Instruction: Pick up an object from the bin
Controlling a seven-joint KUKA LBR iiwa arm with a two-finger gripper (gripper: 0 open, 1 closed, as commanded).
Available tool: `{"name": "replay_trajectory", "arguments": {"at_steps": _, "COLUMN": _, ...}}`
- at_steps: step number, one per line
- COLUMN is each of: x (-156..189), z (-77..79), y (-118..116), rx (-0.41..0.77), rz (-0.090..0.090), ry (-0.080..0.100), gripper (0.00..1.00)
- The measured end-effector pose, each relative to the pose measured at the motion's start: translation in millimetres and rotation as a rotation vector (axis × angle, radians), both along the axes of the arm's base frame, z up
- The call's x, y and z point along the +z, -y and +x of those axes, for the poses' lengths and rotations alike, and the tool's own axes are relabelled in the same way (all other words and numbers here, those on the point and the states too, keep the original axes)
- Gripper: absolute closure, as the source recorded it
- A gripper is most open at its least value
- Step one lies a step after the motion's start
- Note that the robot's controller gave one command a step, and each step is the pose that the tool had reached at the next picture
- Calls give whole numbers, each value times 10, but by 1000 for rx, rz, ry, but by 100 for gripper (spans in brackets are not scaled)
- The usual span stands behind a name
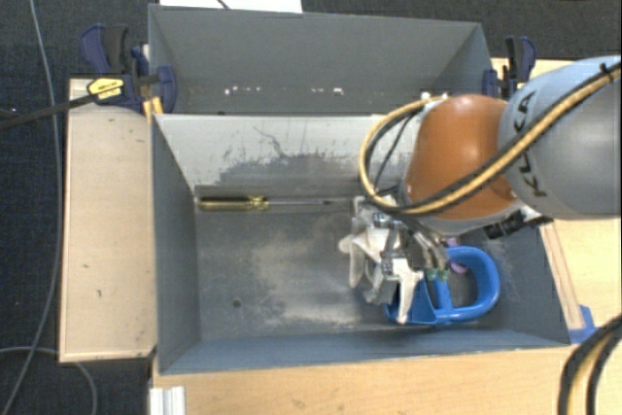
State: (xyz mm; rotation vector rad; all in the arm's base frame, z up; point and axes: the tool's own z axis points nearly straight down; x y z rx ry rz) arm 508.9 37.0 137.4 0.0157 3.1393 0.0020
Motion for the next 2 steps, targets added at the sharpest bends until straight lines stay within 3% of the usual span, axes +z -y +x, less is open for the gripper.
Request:
{"name": "replay_trajectory", "arguments": {"at_steps": 1, "x": -107, "z": -175, "y": -323, "rx": 177, "rz": 1, "ry": 10, "gripper": 0}}
{"name": "replay_trajectory", "arguments": {"at_steps": 2, "x": -245, "z": 89, "y": 346, "rx": -40, "rz": 9, "ry": 9, "gripper": 0}}
